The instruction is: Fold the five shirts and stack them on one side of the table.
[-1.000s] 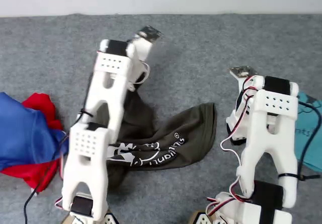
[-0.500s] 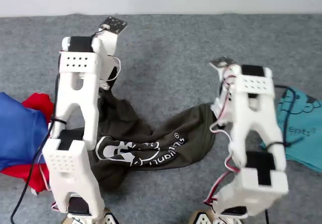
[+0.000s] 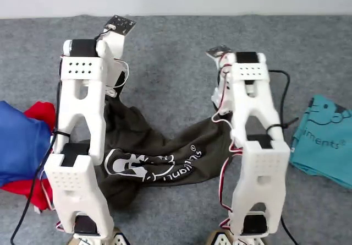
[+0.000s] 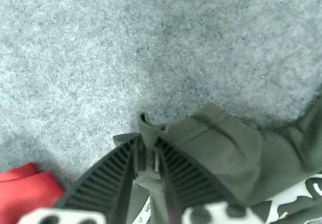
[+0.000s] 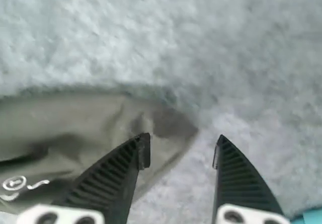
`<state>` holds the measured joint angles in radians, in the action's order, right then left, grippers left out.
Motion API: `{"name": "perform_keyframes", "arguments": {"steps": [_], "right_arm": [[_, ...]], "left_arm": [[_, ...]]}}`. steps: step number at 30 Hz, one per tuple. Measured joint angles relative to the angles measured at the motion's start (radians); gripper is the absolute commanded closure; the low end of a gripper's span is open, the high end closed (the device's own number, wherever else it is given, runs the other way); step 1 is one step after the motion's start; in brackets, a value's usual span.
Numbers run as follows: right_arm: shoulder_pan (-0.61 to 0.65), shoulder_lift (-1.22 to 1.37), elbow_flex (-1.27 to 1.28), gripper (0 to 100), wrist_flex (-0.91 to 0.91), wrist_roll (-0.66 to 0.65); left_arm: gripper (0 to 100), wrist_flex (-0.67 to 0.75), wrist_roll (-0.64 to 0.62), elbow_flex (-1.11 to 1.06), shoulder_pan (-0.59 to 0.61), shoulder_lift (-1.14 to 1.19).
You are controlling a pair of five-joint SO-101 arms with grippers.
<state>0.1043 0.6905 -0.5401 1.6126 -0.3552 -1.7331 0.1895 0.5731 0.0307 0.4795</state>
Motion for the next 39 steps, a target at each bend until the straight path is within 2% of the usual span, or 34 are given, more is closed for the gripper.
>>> {"name": "perform_keyframes", "arguments": {"steps": [7, 14, 21, 28, 39], "right_arm": [[0.021, 0.106, -0.049, 80.1, 0.003, 0.000], [0.014, 0.123, -0.055, 99.5, 0.006, 0.000], [0.015, 0.112, -0.055, 98.9, 0.043, -0.012], [0.014, -0.094, -0.054, 98.9, 0.127, -0.120], [-0.057, -0.563, -0.054, 98.8, 0.115, -0.328]], "left_arm": [[99, 0.000, 0.000, 0.000, 0.000, 0.000], [99, 0.000, 0.000, 0.000, 0.000, 0.000], [99, 0.000, 0.000, 0.000, 0.000, 0.000], [99, 0.000, 0.000, 0.012, 0.000, -0.055], [99, -0.002, 0.000, 0.175, 0.000, -0.311]]}}
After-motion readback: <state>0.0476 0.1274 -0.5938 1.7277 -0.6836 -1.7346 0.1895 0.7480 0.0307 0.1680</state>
